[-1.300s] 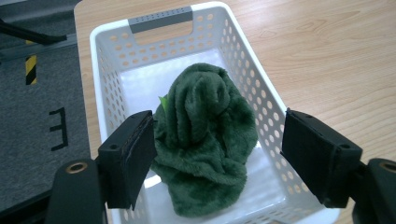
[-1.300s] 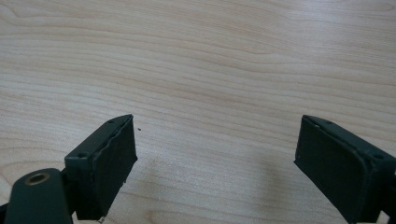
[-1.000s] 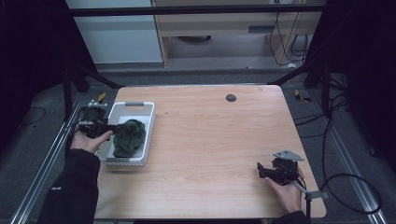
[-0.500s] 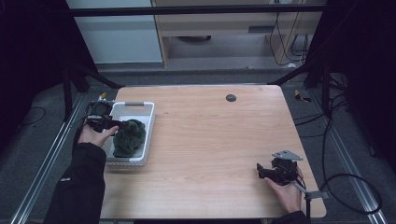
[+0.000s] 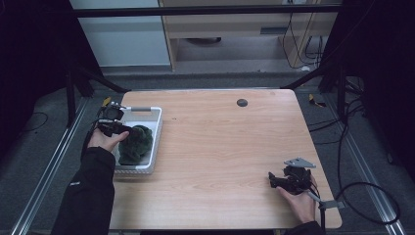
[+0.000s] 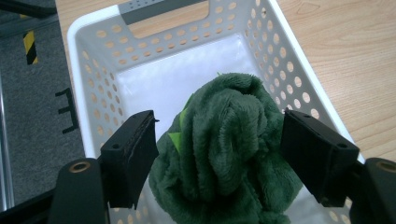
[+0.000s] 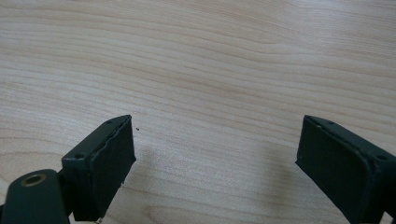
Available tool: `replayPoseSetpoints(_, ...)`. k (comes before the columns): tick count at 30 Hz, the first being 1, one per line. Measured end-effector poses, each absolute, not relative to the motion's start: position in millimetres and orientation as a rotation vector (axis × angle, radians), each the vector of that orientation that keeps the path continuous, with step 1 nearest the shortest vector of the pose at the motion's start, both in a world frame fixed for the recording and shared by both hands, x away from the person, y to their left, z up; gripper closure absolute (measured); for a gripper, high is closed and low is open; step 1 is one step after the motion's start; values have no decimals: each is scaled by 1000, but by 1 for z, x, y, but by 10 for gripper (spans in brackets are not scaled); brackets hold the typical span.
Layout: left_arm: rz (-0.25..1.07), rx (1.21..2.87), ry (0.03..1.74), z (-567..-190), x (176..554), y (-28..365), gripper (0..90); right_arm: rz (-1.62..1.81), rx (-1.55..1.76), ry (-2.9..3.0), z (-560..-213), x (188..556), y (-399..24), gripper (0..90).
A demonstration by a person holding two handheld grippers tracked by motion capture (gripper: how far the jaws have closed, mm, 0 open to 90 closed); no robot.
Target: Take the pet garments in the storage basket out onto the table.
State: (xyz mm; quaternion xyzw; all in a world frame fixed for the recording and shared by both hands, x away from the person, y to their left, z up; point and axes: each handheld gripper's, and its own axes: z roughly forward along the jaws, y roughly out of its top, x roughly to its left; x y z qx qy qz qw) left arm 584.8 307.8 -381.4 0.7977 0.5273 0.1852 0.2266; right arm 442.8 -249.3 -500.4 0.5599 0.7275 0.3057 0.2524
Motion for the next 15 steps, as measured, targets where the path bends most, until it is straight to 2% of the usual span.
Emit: replayPoseSetpoints(15,443,2267,1469,-405,595,303,299,822,1521,1993,-502,444,-249,110)
